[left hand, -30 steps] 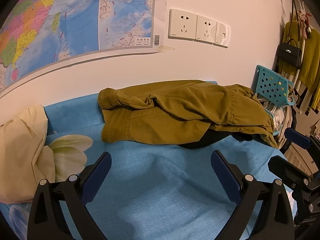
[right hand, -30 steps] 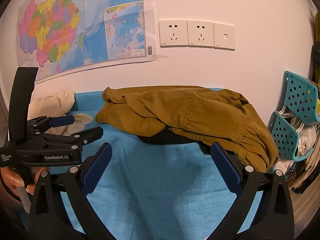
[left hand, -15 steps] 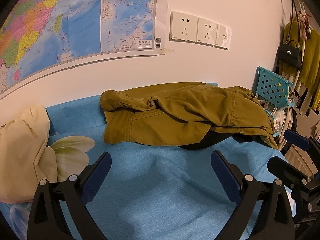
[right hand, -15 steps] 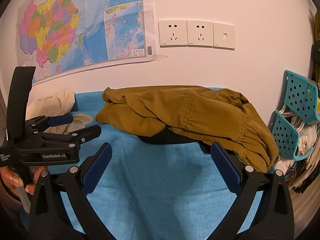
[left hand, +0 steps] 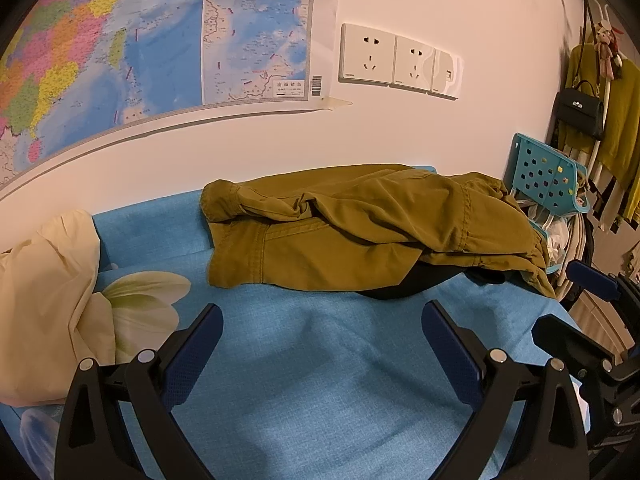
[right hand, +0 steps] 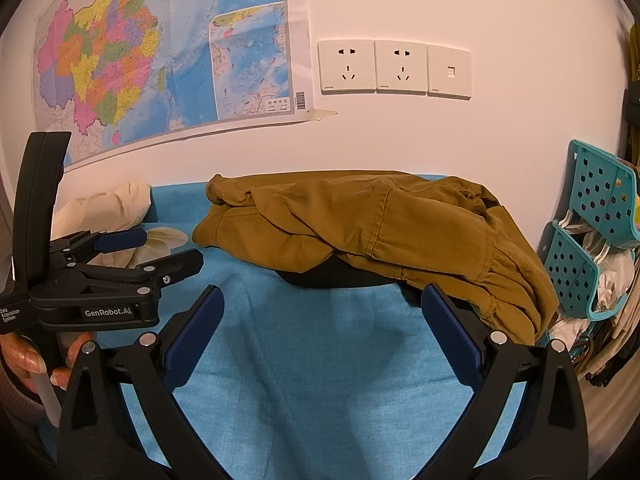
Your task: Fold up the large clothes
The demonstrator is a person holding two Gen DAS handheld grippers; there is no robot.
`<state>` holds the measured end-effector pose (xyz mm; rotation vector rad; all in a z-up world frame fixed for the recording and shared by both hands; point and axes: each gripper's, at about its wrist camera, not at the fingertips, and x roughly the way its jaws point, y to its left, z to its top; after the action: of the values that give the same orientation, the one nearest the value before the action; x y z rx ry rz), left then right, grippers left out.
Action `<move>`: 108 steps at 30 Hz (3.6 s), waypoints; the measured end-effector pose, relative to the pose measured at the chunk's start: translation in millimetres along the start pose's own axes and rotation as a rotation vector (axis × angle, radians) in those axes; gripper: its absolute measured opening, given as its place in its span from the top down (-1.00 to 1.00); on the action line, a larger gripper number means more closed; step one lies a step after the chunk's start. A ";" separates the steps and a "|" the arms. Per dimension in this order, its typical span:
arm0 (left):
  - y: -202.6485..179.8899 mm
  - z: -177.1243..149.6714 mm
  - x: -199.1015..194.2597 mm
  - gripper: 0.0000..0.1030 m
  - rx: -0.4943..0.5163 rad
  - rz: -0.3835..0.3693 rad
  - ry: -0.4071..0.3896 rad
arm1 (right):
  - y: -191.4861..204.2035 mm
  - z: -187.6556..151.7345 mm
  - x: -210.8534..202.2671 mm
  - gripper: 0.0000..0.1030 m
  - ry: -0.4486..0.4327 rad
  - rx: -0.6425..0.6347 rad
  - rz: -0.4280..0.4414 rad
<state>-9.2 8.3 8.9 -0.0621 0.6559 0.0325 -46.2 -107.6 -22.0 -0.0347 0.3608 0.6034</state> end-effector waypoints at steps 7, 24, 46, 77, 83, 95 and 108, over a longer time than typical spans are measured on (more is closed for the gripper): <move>-0.1 0.3 -0.7 -0.87 -0.002 -0.002 -0.002 | 2.4 -0.5 -1.0 -0.89 -0.004 0.000 0.004; 1.4 3.7 -2.7 -0.87 0.002 0.012 -0.004 | 2.6 8.2 -0.4 -0.89 -0.017 -0.020 0.008; 39.9 19.5 49.0 -0.87 -0.040 0.110 0.079 | 32.5 48.2 94.7 -0.77 0.078 -0.319 0.000; 94.4 28.5 106.2 -0.87 -0.091 0.146 0.145 | 61.9 99.2 191.4 0.18 0.205 -0.632 0.156; 97.0 25.0 78.3 -0.87 -0.088 0.089 0.096 | 21.4 170.0 132.1 0.96 0.080 -0.436 0.231; 38.9 32.8 41.1 -0.87 0.063 -0.196 -0.089 | -98.3 235.2 -23.8 0.96 -0.102 -0.134 0.128; 16.0 86.4 91.8 0.97 -0.067 -0.456 -0.010 | -115.3 234.4 -95.7 0.96 -0.236 -0.077 0.093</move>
<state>115.2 31.2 20.4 -0.2740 0.6186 -0.3844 20.9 -223.2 222.0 -0.0205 0.1109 0.7056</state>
